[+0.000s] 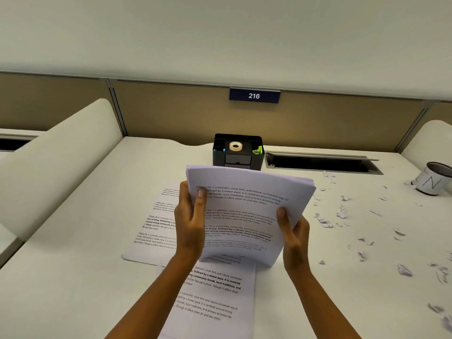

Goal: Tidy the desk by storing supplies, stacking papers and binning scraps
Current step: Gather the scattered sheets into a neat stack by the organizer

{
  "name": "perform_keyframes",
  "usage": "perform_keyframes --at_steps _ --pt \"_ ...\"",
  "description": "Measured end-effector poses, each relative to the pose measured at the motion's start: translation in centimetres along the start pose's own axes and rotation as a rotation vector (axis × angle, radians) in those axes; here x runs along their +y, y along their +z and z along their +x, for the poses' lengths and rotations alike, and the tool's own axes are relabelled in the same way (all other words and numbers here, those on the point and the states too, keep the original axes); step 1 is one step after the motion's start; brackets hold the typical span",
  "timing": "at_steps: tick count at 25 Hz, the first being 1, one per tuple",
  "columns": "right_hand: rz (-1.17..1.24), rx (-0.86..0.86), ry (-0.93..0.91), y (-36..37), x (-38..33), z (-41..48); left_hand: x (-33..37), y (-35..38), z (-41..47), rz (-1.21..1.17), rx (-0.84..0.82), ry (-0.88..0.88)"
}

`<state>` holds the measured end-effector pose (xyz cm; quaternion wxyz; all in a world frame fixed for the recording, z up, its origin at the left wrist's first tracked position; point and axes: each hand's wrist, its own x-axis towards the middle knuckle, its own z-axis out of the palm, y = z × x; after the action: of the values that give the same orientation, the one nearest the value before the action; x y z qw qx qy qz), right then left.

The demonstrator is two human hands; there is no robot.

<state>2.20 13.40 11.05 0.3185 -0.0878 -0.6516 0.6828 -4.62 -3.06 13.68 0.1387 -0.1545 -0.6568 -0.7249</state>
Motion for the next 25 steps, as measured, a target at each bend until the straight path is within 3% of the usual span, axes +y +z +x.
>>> perform_keyframes --at_steps 7,14,20,25 --pt "0.006 0.055 -0.040 0.7 -1.0 0.3 0.6 0.3 -0.3 -0.014 0.041 0.009" --pt "-0.053 -0.120 -0.046 0.1 -2.4 1.5 1.3 -1.1 1.7 0.041 0.036 0.099" --pt "0.019 -0.043 -0.068 1.6 -3.4 0.9 2.1 -0.5 1.0 0.013 0.037 0.085" --pt "-0.009 -0.093 -0.094 0.8 -3.4 0.8 1.6 -1.0 1.0 0.034 0.074 0.147"
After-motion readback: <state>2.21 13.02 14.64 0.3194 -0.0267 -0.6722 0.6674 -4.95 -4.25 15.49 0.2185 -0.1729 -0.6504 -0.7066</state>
